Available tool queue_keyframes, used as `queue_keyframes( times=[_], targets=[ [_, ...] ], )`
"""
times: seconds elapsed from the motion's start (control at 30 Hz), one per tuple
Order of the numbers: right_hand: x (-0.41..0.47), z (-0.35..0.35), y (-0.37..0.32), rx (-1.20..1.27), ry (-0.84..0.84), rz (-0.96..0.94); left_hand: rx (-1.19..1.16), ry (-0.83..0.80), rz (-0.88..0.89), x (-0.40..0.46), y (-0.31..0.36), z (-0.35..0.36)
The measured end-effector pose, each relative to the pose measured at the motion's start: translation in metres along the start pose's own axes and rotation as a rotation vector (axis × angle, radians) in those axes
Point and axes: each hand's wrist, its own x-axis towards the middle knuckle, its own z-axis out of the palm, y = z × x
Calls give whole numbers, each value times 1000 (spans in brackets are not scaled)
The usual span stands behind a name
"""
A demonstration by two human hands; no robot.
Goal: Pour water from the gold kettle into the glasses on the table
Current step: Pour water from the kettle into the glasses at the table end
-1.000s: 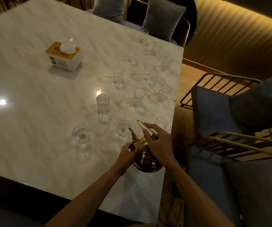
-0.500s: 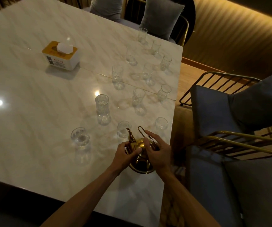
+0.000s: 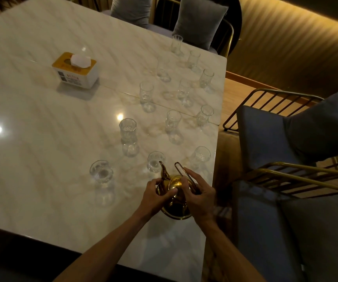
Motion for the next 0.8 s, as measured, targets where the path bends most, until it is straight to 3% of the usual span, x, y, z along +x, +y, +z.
queue_keyframes(
  times=[0.57, 0.8],
  targets=[
    [22, -54, -40, 119, 136, -160, 15, 7, 170, -8, 72, 24],
    [47, -106, -33, 151, 64, -204, -13, 93, 196, -8, 94, 76]
  ],
)
